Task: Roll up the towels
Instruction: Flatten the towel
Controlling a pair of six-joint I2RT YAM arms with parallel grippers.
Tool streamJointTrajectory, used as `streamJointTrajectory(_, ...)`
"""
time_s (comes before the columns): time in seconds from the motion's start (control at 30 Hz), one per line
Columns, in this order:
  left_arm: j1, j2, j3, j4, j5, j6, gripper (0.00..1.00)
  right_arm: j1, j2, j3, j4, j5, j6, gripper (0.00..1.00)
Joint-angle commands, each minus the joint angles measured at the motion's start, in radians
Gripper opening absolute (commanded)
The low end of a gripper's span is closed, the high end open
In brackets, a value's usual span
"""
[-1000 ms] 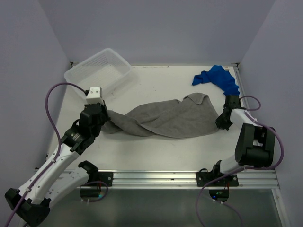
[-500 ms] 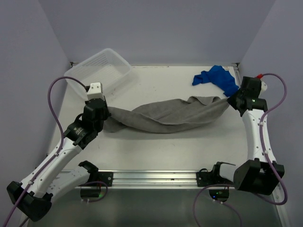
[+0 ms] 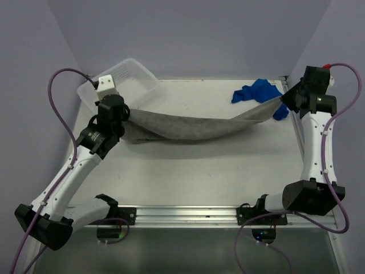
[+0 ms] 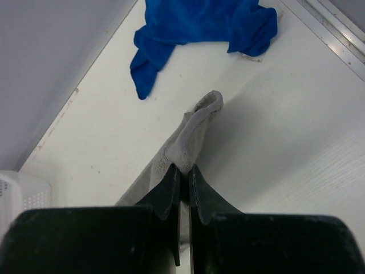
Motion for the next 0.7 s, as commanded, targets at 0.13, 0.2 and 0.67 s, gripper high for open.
streamJointTrajectory(0.13, 0.097, 0.068, 0.155, 0.060, 0.046, -0.029, 0.00, -0.072, 0.055, 0.208, -0.086, -0.110, 0.016, 0.00)
streamJointTrajectory(0.2, 0.120, 0.037, 0.122, 0.076, 0.086, -0.048, 0.00, -0.087, 0.041, 0.184, -0.088, -0.138, 0.010, 0.00)
streamJointTrajectory(0.67, 0.154, -0.394, -0.334, 0.017, 0.271, -0.240, 0.00, -0.121, -0.367, -0.352, -0.028, -0.145, 0.002, 0.00)
